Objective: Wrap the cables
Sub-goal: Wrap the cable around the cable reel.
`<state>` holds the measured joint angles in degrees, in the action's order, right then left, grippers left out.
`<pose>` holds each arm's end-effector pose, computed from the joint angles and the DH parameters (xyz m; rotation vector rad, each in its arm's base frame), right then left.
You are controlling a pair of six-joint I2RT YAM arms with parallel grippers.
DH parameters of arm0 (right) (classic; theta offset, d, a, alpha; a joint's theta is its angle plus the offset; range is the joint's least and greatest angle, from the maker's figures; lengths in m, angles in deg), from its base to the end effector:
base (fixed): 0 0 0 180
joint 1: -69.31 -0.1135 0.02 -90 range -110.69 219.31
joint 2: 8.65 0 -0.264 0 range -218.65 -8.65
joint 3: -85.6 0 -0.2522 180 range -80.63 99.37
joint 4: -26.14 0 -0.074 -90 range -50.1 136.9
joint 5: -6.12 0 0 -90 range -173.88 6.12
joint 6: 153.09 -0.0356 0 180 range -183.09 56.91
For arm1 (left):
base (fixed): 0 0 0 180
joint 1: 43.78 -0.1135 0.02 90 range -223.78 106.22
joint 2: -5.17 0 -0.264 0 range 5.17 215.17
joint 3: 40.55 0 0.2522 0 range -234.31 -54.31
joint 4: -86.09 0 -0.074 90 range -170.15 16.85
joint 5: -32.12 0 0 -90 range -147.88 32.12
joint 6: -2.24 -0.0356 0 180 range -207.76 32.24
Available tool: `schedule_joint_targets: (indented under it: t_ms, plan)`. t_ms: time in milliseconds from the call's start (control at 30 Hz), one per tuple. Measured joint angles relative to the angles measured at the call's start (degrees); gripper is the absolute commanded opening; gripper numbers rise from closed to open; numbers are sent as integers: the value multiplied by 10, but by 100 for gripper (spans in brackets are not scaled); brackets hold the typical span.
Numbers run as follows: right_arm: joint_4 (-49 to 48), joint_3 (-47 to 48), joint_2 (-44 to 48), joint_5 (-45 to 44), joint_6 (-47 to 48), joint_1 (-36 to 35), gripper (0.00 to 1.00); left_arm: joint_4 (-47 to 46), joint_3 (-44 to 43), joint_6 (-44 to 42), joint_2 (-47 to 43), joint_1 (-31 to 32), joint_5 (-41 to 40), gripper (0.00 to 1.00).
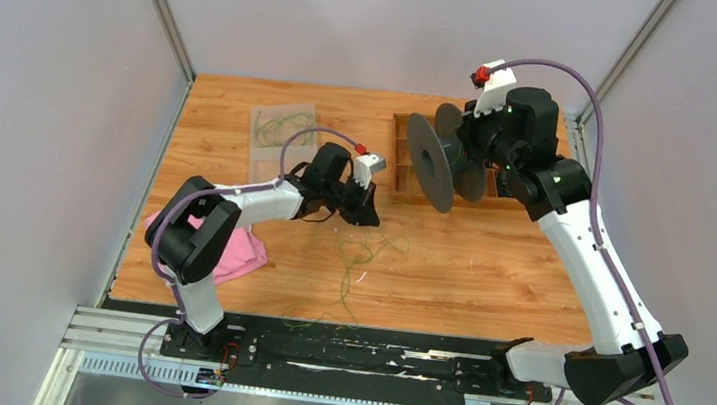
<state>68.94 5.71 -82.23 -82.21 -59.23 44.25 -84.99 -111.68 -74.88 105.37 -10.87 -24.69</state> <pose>0.2498 0.1179 0.4487 -0.4852 1.8000 0.2838 0.2992 -0.2168 0.1869 0.7296 2.2078 -1.0684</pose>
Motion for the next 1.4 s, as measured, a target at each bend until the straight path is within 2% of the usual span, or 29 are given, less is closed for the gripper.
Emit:
schedule_joint_targets:
  t_ms: [400, 767, 1000, 1400]
  plan:
    - [8, 52, -42, -68, -49, 13, 1, 112, -9, -152, -14, 104, -20, 0]
    - [-14, 52, -60, -141, -49, 16, 1, 141, -14, -238, -53, 174, -21, 0]
    - [-51, 31, -76, -179, -39, 16, 1, 189, -47, -293, -68, 202, -11, 0]
    - [-82, 23, -123, -210, -41, 16, 1, 245, -122, -348, -138, 203, 21, 0]
